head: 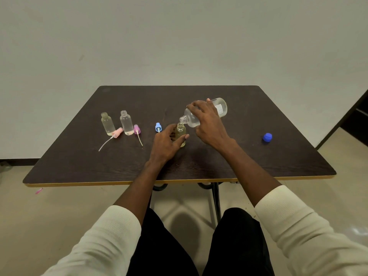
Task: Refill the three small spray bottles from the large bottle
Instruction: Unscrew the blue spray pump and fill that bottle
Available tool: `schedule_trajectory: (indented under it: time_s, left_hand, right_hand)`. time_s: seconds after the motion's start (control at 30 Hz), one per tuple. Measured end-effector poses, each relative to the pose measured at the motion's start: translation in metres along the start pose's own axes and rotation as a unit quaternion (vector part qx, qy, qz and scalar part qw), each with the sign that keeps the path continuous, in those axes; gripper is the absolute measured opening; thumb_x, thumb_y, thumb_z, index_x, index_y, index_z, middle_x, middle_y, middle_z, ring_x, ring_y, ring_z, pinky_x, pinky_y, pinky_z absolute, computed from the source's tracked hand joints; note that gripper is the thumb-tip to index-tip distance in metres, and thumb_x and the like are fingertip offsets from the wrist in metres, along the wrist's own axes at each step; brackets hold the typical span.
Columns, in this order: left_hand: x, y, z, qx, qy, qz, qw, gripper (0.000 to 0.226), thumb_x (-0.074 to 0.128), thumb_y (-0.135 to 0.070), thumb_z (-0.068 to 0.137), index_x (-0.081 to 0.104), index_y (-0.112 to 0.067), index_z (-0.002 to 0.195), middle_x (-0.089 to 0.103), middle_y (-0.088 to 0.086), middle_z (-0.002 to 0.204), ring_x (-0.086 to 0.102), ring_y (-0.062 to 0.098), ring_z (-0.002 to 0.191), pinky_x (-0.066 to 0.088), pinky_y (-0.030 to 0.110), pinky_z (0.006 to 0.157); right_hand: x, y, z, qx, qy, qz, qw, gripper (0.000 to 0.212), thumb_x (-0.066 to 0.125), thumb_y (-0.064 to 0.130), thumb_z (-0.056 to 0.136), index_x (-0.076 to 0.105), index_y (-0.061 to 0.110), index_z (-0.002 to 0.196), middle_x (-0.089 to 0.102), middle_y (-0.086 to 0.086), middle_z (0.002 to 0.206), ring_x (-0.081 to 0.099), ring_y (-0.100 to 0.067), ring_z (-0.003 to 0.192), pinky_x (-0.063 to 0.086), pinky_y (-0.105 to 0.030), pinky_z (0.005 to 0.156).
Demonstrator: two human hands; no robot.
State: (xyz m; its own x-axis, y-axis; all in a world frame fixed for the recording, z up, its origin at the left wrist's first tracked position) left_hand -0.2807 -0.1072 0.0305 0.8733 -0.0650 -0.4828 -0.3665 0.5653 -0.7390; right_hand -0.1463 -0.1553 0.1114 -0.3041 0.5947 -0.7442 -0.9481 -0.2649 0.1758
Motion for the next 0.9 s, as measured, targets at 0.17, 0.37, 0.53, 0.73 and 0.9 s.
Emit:
schedule_trajectory:
  time_s: [0.17, 0.37, 0.53, 0.73, 0.9]
  left_hand:
    - [-0.0005, -0.0011, 0.0, 0.005, -0.003, 0.0, 1.0, 0.054, 0.078, -0.038, 0.085, 0.062, -0.009, 0.127, 0.064, -0.012, 0.104, 0.063, 0.0, 0.09, 0.047, 0.003, 0.076]
    - [-0.0003, -0.0001, 0.0004, 0.005, -0.004, 0.004, 1.0, 0.054, 0.078, -0.038, 0.085, 0.062, -0.009, 0.127, 0.071, -0.001, 0.107, 0.063, 0.002, 0.089, 0.048, 0.004, 0.076]
    - [-0.0007, -0.0011, 0.0002, 0.004, -0.004, 0.007, 1.0, 0.053, 0.078, -0.036, 0.085, 0.061, -0.007, 0.127, 0.069, -0.003, 0.106, 0.062, 0.002, 0.088, 0.046, 0.002, 0.074]
    - [-0.0009, -0.0009, 0.0001, -0.005, 0.0, 0.006, 1.0, 0.055, 0.078, -0.037, 0.085, 0.061, -0.009, 0.128, 0.065, -0.009, 0.104, 0.062, 0.002, 0.09, 0.045, 0.001, 0.074]
    - [-0.0005, -0.001, -0.0005, -0.011, -0.001, 0.001, 1.0, 0.053, 0.079, -0.037, 0.084, 0.062, -0.01, 0.126, 0.064, -0.013, 0.1, 0.063, 0.001, 0.089, 0.052, 0.012, 0.08]
  right_hand:
    - [-0.0007, 0.0015, 0.0001, -0.006, -0.004, -0.003, 1.0, 0.067, 0.061, -0.007, 0.061, 0.059, 0.007, 0.126, 0.055, -0.011, 0.122, 0.051, -0.027, 0.119, 0.008, -0.035, 0.119]
    - [0.0003, 0.0022, 0.0002, -0.007, -0.002, -0.004, 1.0, 0.065, 0.061, -0.006, 0.062, 0.059, 0.007, 0.126, 0.055, -0.011, 0.122, 0.051, -0.027, 0.118, 0.009, -0.036, 0.119]
    - [0.0012, 0.0025, 0.0002, -0.009, -0.002, -0.004, 1.0, 0.065, 0.06, -0.006, 0.061, 0.059, 0.007, 0.126, 0.055, -0.012, 0.122, 0.052, -0.027, 0.118, 0.009, -0.036, 0.119]
    - [-0.0006, 0.0028, 0.0003, -0.007, -0.003, -0.004, 1.0, 0.065, 0.06, -0.006, 0.062, 0.059, 0.007, 0.126, 0.055, -0.012, 0.123, 0.051, -0.027, 0.12, 0.007, -0.034, 0.119]
    - [-0.0002, 0.0027, 0.0003, -0.008, 0.001, 0.002, 1.0, 0.062, 0.052, 0.003, 0.064, 0.06, 0.006, 0.126, 0.055, -0.012, 0.123, 0.051, -0.028, 0.12, 0.008, -0.035, 0.12]
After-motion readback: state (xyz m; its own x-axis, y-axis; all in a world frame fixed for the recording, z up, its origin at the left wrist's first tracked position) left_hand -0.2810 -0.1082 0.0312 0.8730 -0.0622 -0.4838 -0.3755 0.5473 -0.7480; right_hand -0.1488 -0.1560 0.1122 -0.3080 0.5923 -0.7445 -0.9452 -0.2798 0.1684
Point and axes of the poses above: each hand's wrist, its own z-axis towards the middle knuckle, its own x-axis out of the palm, y = z × x, the point moved 9 cm from there along z, towards the middle knuckle
